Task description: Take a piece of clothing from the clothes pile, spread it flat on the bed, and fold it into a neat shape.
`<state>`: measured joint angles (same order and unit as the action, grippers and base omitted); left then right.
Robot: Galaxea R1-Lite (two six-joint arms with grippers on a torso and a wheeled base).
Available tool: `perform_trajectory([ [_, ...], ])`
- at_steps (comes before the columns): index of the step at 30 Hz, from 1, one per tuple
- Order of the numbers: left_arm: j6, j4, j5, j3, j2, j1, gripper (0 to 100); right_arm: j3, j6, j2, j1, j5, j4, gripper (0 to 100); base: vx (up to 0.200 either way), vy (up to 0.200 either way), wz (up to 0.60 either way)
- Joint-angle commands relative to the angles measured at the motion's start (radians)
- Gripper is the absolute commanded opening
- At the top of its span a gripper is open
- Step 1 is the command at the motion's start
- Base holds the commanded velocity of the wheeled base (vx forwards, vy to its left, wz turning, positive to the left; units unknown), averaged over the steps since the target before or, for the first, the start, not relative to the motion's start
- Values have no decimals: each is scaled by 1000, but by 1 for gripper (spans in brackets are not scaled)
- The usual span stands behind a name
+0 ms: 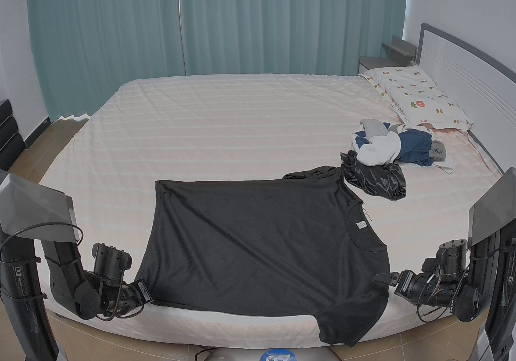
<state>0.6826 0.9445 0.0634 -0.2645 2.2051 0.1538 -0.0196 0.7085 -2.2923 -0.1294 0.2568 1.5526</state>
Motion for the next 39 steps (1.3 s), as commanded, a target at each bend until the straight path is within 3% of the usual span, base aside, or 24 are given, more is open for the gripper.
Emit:
perform_trajectory([
  [1, 0, -3, 9, 11, -5, 10, 0, 18, -4, 1, -3, 1, 14, 100, 0, 0, 0],
  [6, -1, -4, 13, 22, -15, 24, 0, 18, -14, -13, -3, -2, 12, 100, 0, 0, 0],
  [12, -31, -3, 15, 50, -19, 35, 0, 7, -123, -36, 2, 2, 12, 100, 0, 0, 0],
  [26, -32, -3, 13, 50, -16, 33, 0, -57, -118, -90, -4, 7, 12, 100, 0, 0, 0],
  [27, -32, -3, 13, 50, -18, 33, 100, -57, -116, -88, -4, 7, 12, 100, 0, 0, 0],
  [31, -64, -1, 9, 76, -51, 21, 100, -48, -112, -87, -3, 7, 12, 100, 0, 0, 0],
  [33, -130, 7, -17, 108, -84, -8, 100, -46, -112, -87, 2, 7, 12, 100, 0, 0, 0],
  [37, -219, 17, -123, 122, -102, -79, 100, -49, -110, -84, 4, 9, 12, 100, 0, 0, 0],
  [39, -279, 19, -215, 108, -99, -148, 100, -51, -110, -81, 1, 9, 12, 100, 0, 0, 0],
])
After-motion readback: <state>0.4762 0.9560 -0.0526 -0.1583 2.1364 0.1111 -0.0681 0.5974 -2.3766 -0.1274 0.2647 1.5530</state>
